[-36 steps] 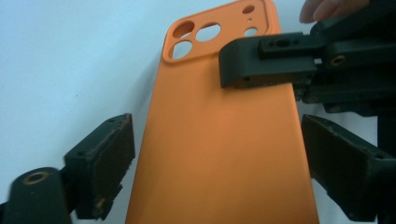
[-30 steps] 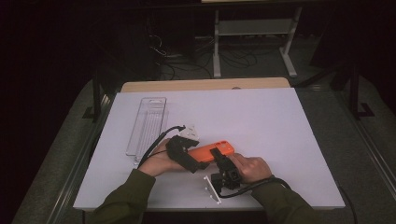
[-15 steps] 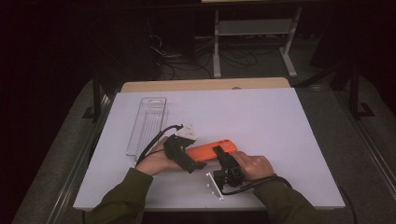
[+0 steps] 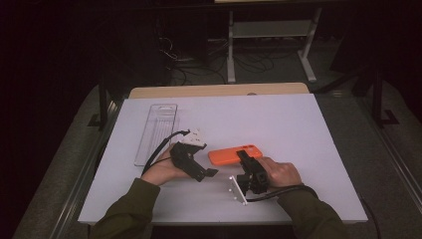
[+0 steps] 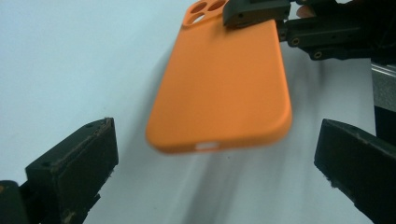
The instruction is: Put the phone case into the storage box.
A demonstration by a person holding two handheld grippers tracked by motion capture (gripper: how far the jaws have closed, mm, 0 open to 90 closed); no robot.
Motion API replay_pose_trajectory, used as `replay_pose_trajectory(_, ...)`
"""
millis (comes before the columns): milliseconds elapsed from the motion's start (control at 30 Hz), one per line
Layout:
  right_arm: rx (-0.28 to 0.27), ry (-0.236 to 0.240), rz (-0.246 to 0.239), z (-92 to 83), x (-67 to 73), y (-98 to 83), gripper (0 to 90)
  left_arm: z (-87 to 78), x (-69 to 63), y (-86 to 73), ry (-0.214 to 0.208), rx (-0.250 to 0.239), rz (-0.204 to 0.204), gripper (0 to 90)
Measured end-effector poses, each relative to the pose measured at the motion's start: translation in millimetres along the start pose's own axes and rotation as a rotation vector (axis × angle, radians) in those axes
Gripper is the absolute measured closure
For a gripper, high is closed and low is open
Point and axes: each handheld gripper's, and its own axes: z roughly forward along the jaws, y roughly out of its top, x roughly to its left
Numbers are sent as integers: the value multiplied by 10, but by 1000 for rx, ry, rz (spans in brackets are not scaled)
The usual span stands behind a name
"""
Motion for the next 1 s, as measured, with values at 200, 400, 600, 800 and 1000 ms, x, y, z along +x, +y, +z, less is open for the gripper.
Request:
replay_pose_trajectory(200,23,-15,25,-6,-53,-115,799,-45,66,-28,5,-40,-10,0)
replay_pose_trajectory(400,44,-17,50,-21,-83,-168,799,-82,177,-91,13,-60,-26,0)
replay_pose_trajectory(600,53,-17,67,-44,-107,-208,799,-94,209,-135,12,-70,-59,0)
replay_pose_trajectory(800,62,-25,96,-73,-137,-245,798,-126,217,-131,32,-109,-49,0)
replay_pose_trajectory(1000,61,-25,107,-94,-145,-248,798,-115,228,-144,43,-103,-55,0)
